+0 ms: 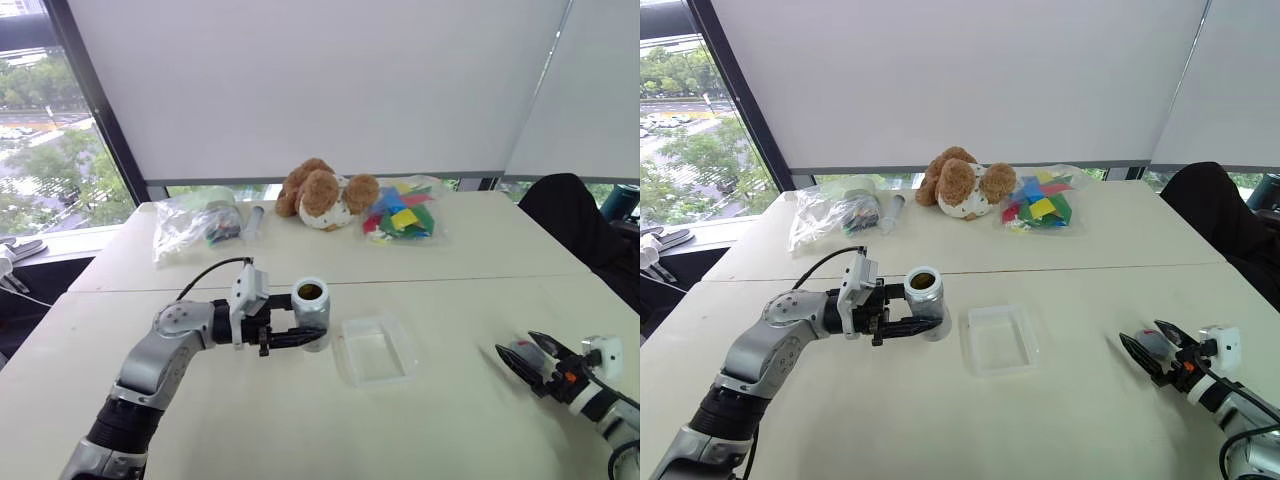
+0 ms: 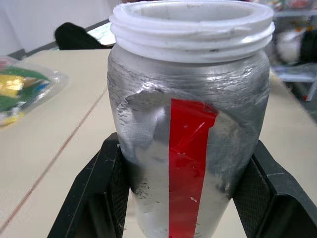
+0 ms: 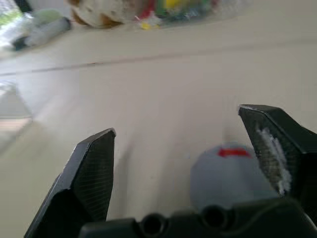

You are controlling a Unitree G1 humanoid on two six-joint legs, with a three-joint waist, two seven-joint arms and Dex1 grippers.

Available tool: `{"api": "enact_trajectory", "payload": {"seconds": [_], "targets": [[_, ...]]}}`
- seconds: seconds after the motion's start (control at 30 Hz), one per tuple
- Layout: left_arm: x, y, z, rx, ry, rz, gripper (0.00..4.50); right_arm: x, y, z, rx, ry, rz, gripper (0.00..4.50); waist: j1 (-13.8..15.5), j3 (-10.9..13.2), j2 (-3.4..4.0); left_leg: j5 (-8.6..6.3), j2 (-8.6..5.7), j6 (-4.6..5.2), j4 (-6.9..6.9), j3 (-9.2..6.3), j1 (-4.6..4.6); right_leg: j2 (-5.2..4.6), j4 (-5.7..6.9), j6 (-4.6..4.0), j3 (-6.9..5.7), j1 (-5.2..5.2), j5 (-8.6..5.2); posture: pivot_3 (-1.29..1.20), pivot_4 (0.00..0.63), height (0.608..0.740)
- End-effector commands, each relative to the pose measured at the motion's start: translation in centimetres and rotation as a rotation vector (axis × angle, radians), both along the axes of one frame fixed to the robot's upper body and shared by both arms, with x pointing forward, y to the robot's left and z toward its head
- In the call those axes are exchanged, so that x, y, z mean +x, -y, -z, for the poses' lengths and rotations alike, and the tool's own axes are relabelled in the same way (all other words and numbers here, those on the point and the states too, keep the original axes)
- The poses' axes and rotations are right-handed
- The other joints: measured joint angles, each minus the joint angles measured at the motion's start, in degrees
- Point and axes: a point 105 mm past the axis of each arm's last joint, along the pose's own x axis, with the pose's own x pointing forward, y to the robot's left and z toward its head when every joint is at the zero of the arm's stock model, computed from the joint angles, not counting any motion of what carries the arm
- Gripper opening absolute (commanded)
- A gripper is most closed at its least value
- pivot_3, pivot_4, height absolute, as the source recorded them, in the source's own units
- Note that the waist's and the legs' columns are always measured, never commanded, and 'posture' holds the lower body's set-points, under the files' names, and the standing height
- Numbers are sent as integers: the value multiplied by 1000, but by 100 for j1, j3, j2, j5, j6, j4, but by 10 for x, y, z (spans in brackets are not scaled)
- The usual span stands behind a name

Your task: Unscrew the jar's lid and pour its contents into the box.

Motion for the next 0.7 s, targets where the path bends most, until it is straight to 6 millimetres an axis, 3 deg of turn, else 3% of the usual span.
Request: {"api": "enact_trajectory", "payload": {"seconds": [0.03,0.13,0.27,0.47,0.63,0.7], "targets": [[7,-8,-8,65,76,-37,2469,-11,-32,-53,-85,117,-169,4441,-8,-1,1,0,1,0,-1,-2,0,-1,0,2,0,0,-1,0,150,740],[14,-10,-3,137,119,-79,2469,-29,-75,-73,-158,121,-367,4441,-14,0,0,-1,2,0,-2,-4,1,2,1,3,-1,-1,-3,0,150,740],[27,-4,-3,200,242,-159,2469,-53,-108,-68,-247,76,-538,4441,38,2,-7,-1,3,0,-1,-8,0,1,-2,8,-2,2,-6,0,150,740],[40,26,-11,307,544,-219,2469,-64,-111,-54,-270,27,-551,4441,175,6,-14,-1,-6,0,9,-10,-8,-8,-23,13,-4,14,-8,0,150,740],[44,54,-21,331,897,-240,2469,-70,-107,-47,-272,0,-512,4441,171,5,-14,-4,-4,3,3,-13,-7,-7,-50,14,-9,24,-7,0,150,740],[47,65,-24,359,1117,-273,2469,-71,-104,-45,-270,-3,-483,4441,153,7,-17,-4,-4,4,1,-13,-7,-7,-52,15,-10,25,-7,0,150,740]]}}
